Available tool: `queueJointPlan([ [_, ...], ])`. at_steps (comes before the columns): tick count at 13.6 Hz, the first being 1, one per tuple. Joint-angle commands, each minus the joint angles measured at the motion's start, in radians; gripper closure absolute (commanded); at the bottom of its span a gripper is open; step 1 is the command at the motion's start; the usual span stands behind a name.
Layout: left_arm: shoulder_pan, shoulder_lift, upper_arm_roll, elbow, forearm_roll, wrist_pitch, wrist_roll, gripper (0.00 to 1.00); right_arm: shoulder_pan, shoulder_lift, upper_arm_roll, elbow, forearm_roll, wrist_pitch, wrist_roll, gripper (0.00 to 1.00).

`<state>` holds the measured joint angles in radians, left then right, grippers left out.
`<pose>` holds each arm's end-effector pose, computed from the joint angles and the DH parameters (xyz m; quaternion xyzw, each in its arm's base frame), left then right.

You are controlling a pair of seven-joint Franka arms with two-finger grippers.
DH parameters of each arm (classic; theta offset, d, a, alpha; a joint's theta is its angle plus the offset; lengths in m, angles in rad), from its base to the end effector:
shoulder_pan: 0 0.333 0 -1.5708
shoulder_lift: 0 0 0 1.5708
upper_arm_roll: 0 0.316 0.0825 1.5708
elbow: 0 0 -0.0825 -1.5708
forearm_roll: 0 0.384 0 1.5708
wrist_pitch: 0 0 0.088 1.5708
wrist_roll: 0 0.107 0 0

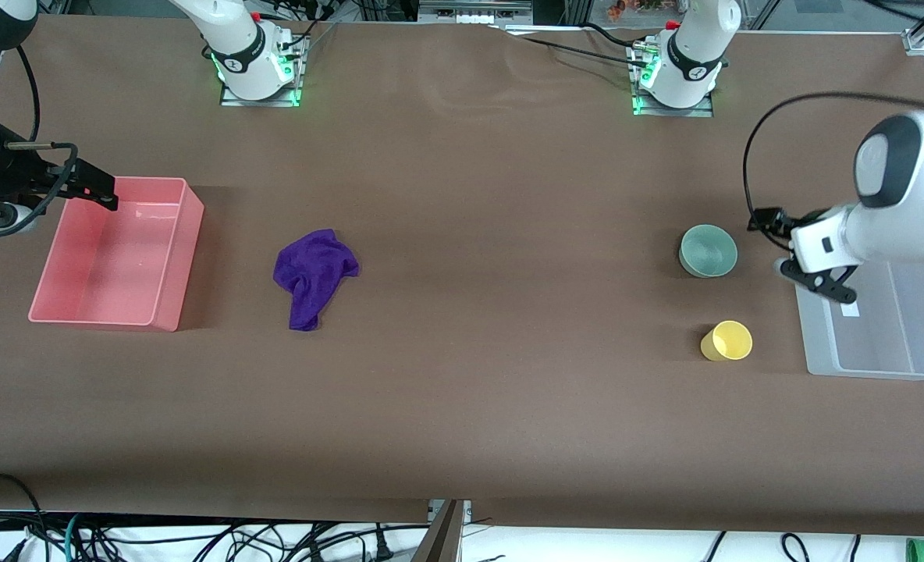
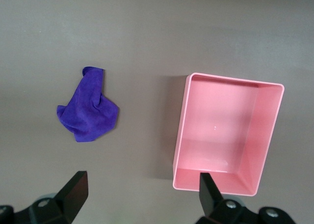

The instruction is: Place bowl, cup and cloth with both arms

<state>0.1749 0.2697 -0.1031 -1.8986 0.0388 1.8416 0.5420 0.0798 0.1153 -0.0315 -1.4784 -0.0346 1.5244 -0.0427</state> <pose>0.5747 0.0467 0.3389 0.9576 -0.2382 -0.1554 0.0453 0.5839 0.0255 0.5984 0.9982 0.0453 -0.0346 0.0192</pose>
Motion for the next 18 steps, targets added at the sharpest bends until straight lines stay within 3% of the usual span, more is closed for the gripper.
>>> queueJointPlan([
  [1, -0.002, -0.007, -0.007, -0.185, 0.070, 0.277, 0.113, 0.00, 0.023, 0.032, 0.004, -0.043, -0.054, 0.037, 0.009, 0.00],
  [3, -0.002, 0.026, -0.007, -0.253, 0.072, 0.414, 0.153, 0.00, 0.025, 0.062, 0.005, -0.051, -0.094, 0.057, 0.003, 0.00],
  [5, 0.000, 0.071, -0.009, -0.274, 0.072, 0.472, 0.170, 0.03, 0.029, 0.122, 0.030, -0.089, -0.038, 0.113, 0.018, 0.00],
  [7, -0.003, 0.101, -0.010, -0.275, 0.072, 0.476, 0.188, 0.28, 0.029, 0.164, 0.067, -0.155, -0.004, 0.256, 0.112, 0.00],
  [8, -0.003, 0.114, -0.010, -0.271, 0.072, 0.488, 0.222, 0.59, 0.029, 0.191, 0.099, -0.177, -0.004, 0.299, 0.171, 0.00],
  [9, -0.002, 0.131, -0.009, -0.270, 0.072, 0.516, 0.252, 0.68, 0.031, 0.225, 0.128, -0.195, -0.004, 0.344, 0.202, 0.00],
  [10, 0.003, 0.149, -0.009, -0.270, 0.072, 0.545, 0.269, 0.69, 0.031, 0.257, 0.154, -0.210, -0.004, 0.380, 0.242, 0.00],
  [11, 0.018, 0.163, -0.010, -0.270, 0.072, 0.557, 0.286, 0.91, 0.029, 0.283, 0.172, -0.224, -0.004, 0.413, 0.292, 0.00],
  [12, 0.027, 0.163, -0.010, -0.270, 0.072, 0.558, 0.299, 1.00, 0.031, 0.308, 0.194, -0.247, -0.007, 0.456, 0.320, 0.00],
  [15, 0.028, 0.146, -0.012, -0.263, 0.072, 0.542, 0.337, 1.00, 0.038, 0.383, 0.228, -0.357, -0.014, 0.696, 0.368, 0.00],
  [18, 0.049, 0.094, -0.010, -0.179, 0.072, 0.400, 0.346, 1.00, 0.051, 0.417, 0.228, -0.457, -0.025, 0.824, 0.363, 0.00],
])
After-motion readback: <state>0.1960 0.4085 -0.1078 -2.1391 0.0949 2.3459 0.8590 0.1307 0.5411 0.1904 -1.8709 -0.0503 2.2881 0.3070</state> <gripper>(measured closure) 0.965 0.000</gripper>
